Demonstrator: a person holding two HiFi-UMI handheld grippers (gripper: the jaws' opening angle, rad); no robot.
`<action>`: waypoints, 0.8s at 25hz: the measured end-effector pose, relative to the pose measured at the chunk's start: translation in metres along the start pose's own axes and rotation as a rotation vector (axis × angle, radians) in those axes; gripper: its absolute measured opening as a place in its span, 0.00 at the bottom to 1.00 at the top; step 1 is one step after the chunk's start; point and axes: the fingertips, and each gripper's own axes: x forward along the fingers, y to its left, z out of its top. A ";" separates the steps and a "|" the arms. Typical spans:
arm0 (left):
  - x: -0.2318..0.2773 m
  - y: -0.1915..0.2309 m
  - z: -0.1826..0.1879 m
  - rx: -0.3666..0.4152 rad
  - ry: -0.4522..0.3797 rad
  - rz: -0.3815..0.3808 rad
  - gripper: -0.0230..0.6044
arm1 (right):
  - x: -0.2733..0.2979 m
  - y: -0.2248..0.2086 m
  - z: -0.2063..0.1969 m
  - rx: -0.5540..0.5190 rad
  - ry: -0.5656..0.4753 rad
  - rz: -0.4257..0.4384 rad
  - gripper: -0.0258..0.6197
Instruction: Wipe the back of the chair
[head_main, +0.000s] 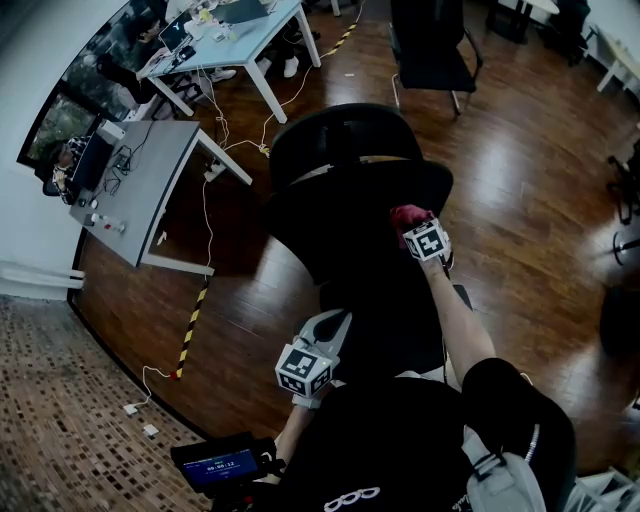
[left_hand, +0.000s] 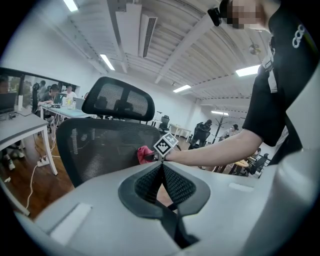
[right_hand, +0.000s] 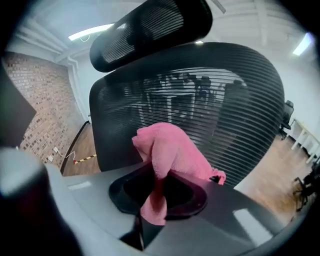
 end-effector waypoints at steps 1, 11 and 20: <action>0.001 -0.003 0.001 0.000 0.002 -0.002 0.02 | -0.004 -0.006 -0.002 0.012 0.000 -0.007 0.12; 0.009 -0.014 0.008 0.006 0.005 -0.010 0.02 | -0.024 -0.052 -0.017 0.111 -0.014 -0.070 0.12; 0.017 -0.024 0.005 0.004 0.014 -0.018 0.02 | -0.022 -0.060 -0.036 0.114 0.017 -0.071 0.12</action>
